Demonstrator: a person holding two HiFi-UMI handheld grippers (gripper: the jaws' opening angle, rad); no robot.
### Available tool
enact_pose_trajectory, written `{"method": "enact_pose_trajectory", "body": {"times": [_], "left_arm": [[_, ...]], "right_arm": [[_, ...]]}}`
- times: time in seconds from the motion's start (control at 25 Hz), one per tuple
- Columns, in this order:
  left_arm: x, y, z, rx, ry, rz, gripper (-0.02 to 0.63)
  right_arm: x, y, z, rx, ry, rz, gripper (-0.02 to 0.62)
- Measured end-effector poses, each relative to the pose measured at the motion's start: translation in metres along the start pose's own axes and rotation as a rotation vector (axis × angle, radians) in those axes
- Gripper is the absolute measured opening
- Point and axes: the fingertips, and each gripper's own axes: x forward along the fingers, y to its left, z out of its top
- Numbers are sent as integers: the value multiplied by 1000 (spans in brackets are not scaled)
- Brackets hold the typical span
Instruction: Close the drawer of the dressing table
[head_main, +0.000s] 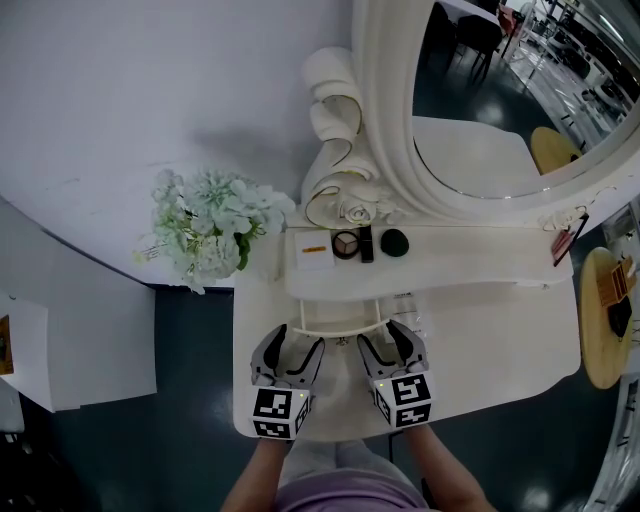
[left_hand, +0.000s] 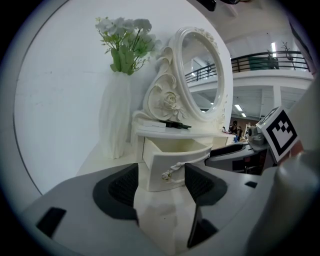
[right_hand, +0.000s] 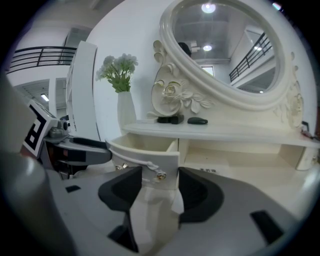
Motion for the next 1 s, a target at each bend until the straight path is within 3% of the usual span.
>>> {"method": "enact_pose_trajectory", "body": {"times": [1.0], "left_arm": [[20, 14, 12, -36, -4, 15, 267]], "right_arm": [[20, -6, 13, 1, -1, -7, 239]]}}
